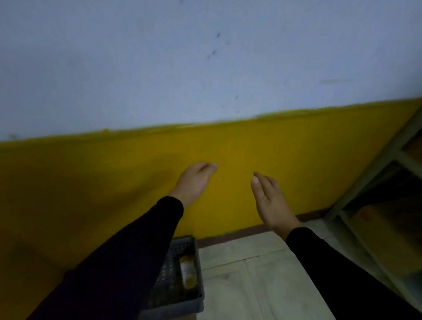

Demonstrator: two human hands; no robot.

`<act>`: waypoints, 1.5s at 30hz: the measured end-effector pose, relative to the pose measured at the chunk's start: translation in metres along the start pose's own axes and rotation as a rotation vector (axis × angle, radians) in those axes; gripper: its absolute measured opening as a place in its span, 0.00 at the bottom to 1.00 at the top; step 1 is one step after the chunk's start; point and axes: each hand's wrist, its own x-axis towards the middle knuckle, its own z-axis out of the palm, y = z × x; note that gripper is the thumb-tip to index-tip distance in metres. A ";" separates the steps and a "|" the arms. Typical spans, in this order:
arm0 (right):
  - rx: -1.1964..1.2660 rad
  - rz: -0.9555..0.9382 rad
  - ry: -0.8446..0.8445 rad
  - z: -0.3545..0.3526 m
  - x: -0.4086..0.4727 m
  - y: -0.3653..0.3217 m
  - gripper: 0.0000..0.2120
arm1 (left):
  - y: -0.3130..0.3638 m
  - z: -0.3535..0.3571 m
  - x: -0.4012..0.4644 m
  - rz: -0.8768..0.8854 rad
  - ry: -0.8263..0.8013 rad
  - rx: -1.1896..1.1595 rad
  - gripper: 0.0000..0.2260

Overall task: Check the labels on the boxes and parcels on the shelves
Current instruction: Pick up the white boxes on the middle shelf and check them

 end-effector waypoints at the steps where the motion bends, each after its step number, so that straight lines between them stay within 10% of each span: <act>1: -0.003 0.006 0.044 -0.027 -0.008 -0.010 0.32 | 0.027 0.006 -0.004 0.053 0.008 -0.005 0.20; 12: -0.150 0.171 0.667 -0.250 -0.229 -0.049 0.26 | 0.241 0.156 -0.108 0.463 -0.433 -0.130 0.12; 24: -0.176 0.500 1.204 -0.335 -0.516 -0.005 0.26 | 0.345 0.352 -0.328 0.724 -0.931 -0.008 0.18; 45: -0.135 0.781 1.323 -0.501 -0.801 0.212 0.24 | 0.372 0.719 -0.526 0.785 -1.138 0.242 0.21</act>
